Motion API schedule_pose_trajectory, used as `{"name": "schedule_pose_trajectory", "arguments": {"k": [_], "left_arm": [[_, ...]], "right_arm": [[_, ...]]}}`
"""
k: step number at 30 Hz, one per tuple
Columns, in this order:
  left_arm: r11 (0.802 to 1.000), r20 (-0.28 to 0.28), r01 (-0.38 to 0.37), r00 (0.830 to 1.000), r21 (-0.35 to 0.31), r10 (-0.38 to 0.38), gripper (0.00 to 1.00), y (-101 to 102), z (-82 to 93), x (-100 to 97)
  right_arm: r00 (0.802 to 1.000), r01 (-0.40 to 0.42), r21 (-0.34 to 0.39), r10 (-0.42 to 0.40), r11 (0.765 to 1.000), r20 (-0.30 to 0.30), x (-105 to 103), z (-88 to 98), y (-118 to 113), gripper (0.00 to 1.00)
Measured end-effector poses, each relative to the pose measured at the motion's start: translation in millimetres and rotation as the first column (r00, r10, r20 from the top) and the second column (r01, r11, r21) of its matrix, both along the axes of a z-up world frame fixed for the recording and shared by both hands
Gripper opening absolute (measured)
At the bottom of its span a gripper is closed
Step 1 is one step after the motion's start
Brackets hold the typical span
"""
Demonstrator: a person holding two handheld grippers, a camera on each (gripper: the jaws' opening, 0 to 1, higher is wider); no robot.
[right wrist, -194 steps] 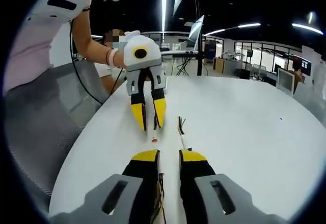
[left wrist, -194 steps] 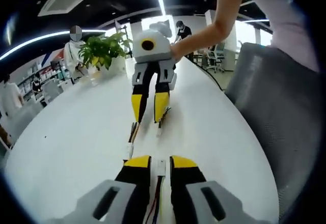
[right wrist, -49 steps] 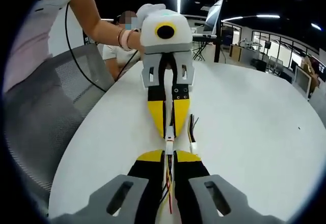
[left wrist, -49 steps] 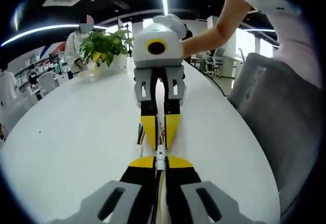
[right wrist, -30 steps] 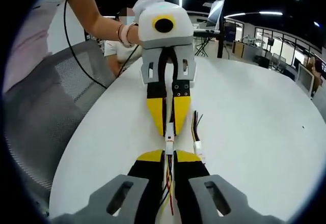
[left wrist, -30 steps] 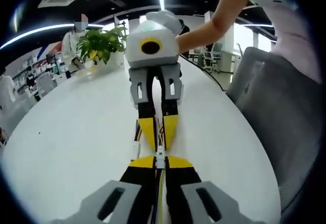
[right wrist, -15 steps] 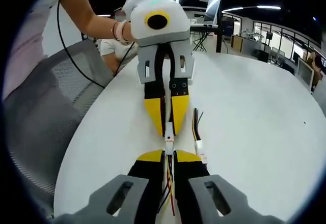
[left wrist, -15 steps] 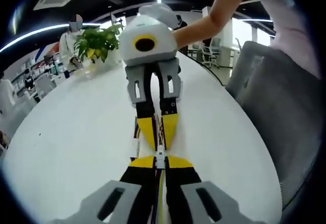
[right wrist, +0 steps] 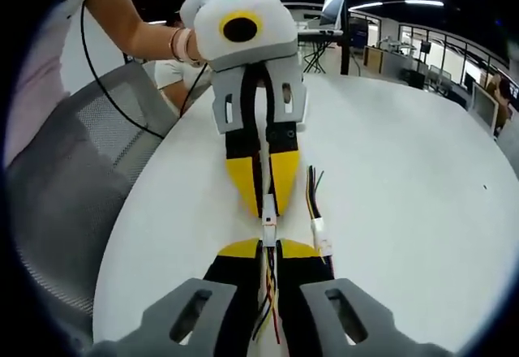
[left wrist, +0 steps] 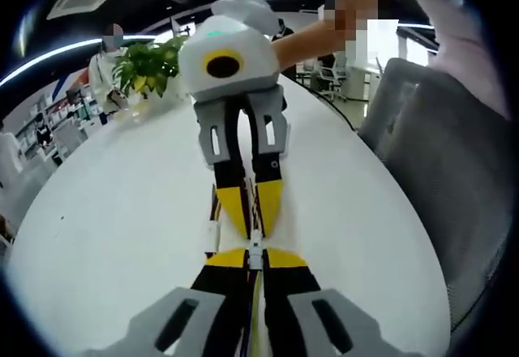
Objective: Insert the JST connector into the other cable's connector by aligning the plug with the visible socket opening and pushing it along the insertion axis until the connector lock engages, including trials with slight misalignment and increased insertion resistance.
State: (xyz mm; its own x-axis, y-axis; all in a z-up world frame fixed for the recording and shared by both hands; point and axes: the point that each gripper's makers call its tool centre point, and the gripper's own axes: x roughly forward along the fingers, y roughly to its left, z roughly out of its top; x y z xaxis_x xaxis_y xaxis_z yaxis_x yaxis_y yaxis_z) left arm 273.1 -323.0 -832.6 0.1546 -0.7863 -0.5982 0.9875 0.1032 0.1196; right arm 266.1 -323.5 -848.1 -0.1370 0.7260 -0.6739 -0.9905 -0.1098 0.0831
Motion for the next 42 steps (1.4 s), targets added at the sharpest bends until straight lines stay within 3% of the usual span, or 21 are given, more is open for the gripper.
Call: {"name": "schedule_pose_trajectory", "arguments": {"k": [3, 5, 8, 17, 28, 42], "left_arm": [[1.000, 0.003, 0.003, 1.000, -0.013, -0.003, 0.00, -2, 3.7, -0.3], [0.998, -0.010, -0.004, 1.000, -0.062, 0.003, 0.00, -8, 12.6, -0.4], [1.000, 0.012, 0.011, 1.000, -0.003, -0.011, 0.00, -5, 3.8, 1.3], [1.000, 0.006, -0.022, 1.000, 0.004, 0.022, 0.00, 14, 3.4, 3.5], [1.000, -0.012, -0.016, 1.000, -0.014, 0.016, 0.00, 3, 2.2, 0.8], [1.000, -0.012, -0.016, 1.000, -0.019, 0.016, 0.00, 3, 2.0, 2.9]], "right_arm": [[1.000, 0.000, -0.008, 0.000, 1.000, 0.001, 0, -2.0, 0, 0.03], [1.000, -0.009, -0.002, 0.009, 1.000, -0.013, -5, -3.8, 4, 0.03], [1.000, -0.023, -0.018, 0.023, 1.000, 0.007, -8, -7.3, 6, 0.03], [1.000, 0.027, 0.012, -0.027, 1.000, -0.007, 1, -5.7, -1, 0.03], [0.999, 0.030, 0.019, -0.031, 0.999, 0.013, 1, 0.9, 3, 0.03], [0.999, 0.037, 0.017, -0.037, 0.999, 0.013, 3, 4.7, 2, 0.03]]}}
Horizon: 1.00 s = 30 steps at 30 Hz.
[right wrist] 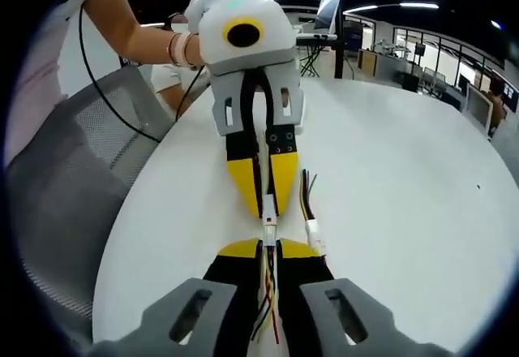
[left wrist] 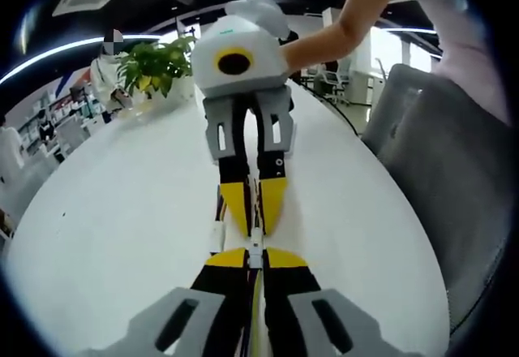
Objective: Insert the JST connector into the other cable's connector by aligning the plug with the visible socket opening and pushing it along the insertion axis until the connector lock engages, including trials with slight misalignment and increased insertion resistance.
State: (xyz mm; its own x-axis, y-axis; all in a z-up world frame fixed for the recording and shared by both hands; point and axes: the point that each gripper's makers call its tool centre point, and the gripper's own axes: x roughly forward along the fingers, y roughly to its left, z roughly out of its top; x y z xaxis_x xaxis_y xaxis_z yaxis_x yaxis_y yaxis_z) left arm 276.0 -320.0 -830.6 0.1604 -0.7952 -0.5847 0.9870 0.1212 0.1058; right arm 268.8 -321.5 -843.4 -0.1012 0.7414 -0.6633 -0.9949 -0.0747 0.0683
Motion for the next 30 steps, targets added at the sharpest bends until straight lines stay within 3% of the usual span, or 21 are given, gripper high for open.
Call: {"name": "schedule_pose_trajectory", "arguments": {"k": [4, 11, 30], "left_arm": [[1.000, -0.004, 0.003, 1.000, -0.009, -0.003, 0.00, 1, 1.8, -0.9], [0.997, -0.060, -0.043, 0.997, -0.059, 0.039, 0.00, 1, 5.7, 0.9], [0.999, -0.017, -0.009, 1.000, -0.035, 0.009, 0.00, -6, -0.8, 0.4]], "right_arm": [[1.000, -0.013, 0.000, 0.013, 1.000, 0.011, 0, 0.5, 0, 0.03], [0.999, -0.026, 0.011, 0.026, 1.000, 0.031, 0, 6.6, 3, 0.03], [0.992, -0.086, 0.012, 0.084, 0.996, 0.099, -1, 10.8, 1, 0.03]]}}
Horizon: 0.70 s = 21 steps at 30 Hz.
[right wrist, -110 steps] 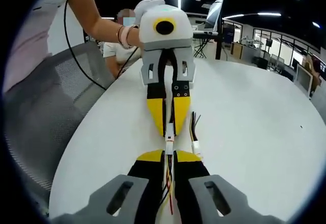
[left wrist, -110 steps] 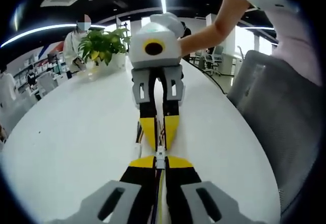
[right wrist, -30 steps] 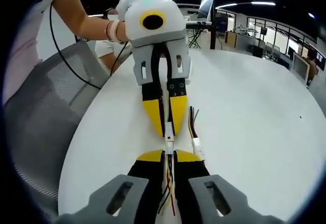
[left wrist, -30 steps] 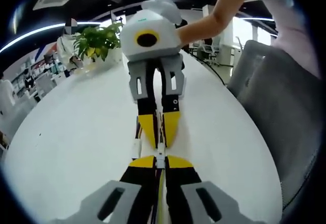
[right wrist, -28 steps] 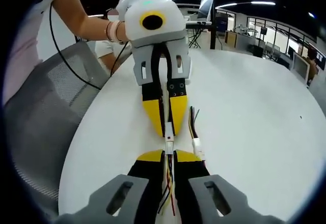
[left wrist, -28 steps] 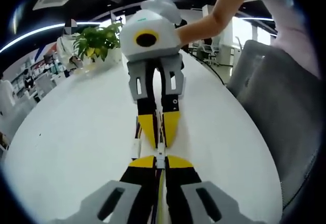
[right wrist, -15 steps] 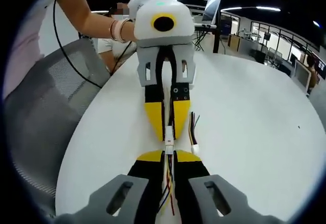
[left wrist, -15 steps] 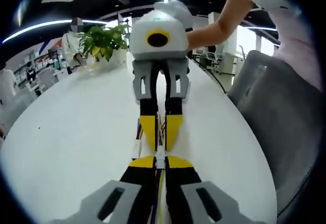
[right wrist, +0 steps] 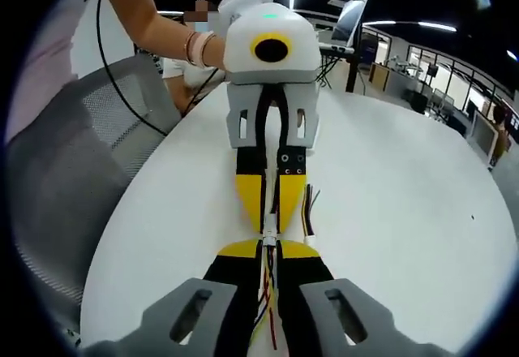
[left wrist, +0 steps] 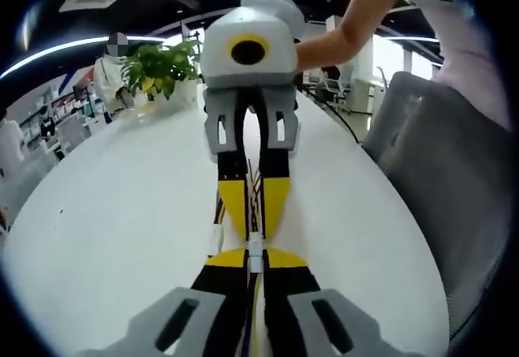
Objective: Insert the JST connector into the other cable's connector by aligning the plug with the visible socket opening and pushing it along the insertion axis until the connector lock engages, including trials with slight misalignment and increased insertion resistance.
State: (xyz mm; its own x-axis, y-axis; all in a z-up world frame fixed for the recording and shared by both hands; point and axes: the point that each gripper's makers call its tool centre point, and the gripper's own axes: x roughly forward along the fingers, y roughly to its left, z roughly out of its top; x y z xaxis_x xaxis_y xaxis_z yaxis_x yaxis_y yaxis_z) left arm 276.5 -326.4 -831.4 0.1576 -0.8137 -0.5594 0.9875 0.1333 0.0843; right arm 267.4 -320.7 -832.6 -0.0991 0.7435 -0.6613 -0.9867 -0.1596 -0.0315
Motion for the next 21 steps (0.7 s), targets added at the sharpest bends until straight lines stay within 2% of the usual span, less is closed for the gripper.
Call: {"name": "schedule_pose_trajectory", "arguments": {"k": [14, 17, 18, 21], "left_arm": [[1.000, 0.004, 0.018, 1.000, 0.021, -0.018, 0.00, -12, -10.8, 2.6], [1.000, -0.003, 0.007, 1.000, 0.008, -0.007, 0.00, -13, -10.4, 4.1], [1.000, -0.003, 0.007, 1.000, 0.007, -0.007, 0.00, -13, -10.4, 4.5], [1.000, -0.004, 0.002, 1.000, 0.003, -0.002, 0.00, -14, -10.2, 5.4]], "right_arm": [[1.000, 0.023, 0.000, -0.023, 1.000, 0.001, 2, -16.0, -13, 0.03], [0.999, 0.038, 0.007, -0.038, 0.999, -0.010, 4, -16.1, -14, 0.04], [0.998, 0.056, 0.013, -0.056, 0.998, -0.032, 4, -15.7, -14, 0.04], [0.998, 0.059, 0.023, -0.058, 0.998, -0.033, 5, -15.4, -14, 0.04]]}}
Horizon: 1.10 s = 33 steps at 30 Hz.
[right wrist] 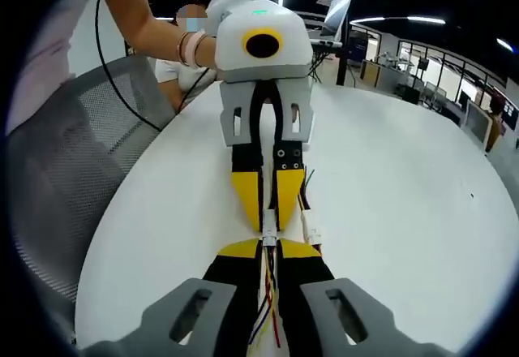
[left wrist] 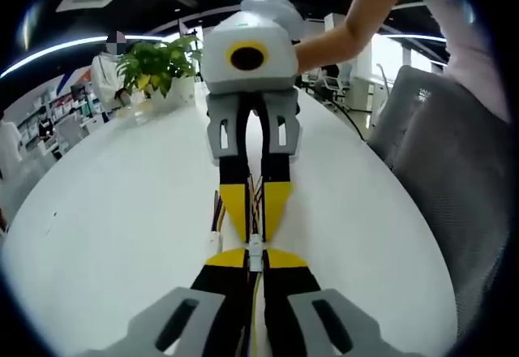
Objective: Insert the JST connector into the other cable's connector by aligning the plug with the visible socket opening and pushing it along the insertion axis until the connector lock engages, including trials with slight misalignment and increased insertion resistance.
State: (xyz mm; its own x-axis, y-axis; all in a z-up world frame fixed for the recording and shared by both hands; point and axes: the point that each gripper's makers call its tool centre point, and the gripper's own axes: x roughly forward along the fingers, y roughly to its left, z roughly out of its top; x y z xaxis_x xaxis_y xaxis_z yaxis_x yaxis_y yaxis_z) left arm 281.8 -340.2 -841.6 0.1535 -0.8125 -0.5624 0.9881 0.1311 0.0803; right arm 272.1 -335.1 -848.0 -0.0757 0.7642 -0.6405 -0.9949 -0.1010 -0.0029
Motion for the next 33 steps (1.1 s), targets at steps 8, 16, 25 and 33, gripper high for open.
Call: {"name": "schedule_pose_trajectory", "arguments": {"k": [8, 16, 25, 33], "left_arm": [[1.000, -0.017, -0.007, 1.000, -0.008, 0.007, 0.00, 1, -2.7, -1.9], [0.999, -0.025, -0.029, 0.999, -0.017, 0.028, 0.00, 1, -3.1, -3.6], [0.998, -0.023, -0.057, 0.998, -0.007, 0.056, 0.04, 3, -2.5, -3.4], [0.996, -0.006, -0.085, 0.996, -0.022, 0.085, 0.08, 5, 12.7, -5.6]], "right_arm": [[1.000, 0.008, 0.010, -0.008, 1.000, -0.011, -3, -2.8, 2, 0.04], [0.999, 0.027, 0.021, -0.026, 0.999, -0.030, -5, -2.5, 2, 0.06], [0.998, 0.051, 0.014, -0.050, 0.999, -0.024, -4, -1.9, 2, 0.12], [0.993, 0.112, 0.053, -0.111, 0.992, -0.028, -4, 12.6, 0, 0.14]]}}
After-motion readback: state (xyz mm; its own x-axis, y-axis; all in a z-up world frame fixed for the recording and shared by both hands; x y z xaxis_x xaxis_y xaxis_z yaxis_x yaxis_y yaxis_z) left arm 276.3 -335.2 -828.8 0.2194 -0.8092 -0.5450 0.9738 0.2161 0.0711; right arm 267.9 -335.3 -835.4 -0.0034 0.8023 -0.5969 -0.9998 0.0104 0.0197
